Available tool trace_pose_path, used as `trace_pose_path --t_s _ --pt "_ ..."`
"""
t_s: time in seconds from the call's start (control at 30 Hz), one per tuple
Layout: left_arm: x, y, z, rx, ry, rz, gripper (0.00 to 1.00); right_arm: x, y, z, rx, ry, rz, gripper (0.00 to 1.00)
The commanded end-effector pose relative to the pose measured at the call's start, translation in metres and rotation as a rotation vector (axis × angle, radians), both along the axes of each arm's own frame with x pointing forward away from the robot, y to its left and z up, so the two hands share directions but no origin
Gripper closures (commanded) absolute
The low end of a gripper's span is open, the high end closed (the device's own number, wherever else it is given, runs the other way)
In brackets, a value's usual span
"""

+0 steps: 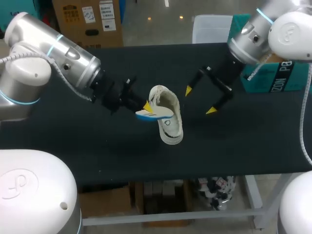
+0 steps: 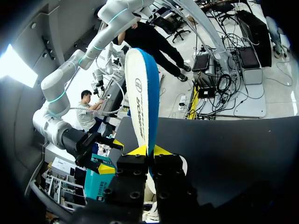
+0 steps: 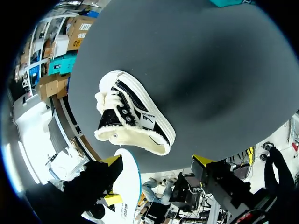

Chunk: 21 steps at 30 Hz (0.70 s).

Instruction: Open the shoe tongue, take the insole out of the shoe, put the insole back into the shoe, and pack the shoe into the shoebox

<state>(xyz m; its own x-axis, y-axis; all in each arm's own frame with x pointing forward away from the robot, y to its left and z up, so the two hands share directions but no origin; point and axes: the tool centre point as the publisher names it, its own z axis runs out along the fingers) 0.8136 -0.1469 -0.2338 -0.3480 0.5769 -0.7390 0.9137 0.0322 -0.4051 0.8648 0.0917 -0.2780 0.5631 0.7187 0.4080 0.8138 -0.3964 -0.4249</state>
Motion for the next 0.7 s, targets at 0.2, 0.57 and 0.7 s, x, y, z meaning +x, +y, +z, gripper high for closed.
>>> trace_pose_path --t_s 0.2,0.57,0.7 --pt "0.003 -0.002 -0.007 -0.011 0.000 0.001 1.00 -0.020 -0.008 -0.007 0.077 -0.045 -0.315 0.00" --pt "0.009 -0.007 -0.012 -0.006 -0.010 0.002 1.00 -0.024 0.014 -0.016 0.174 0.018 -0.417 0.00" --pt "0.012 -0.009 -0.016 -0.010 -0.007 0.001 1.00 -0.024 0.024 -0.022 0.232 0.082 -0.461 0.00"
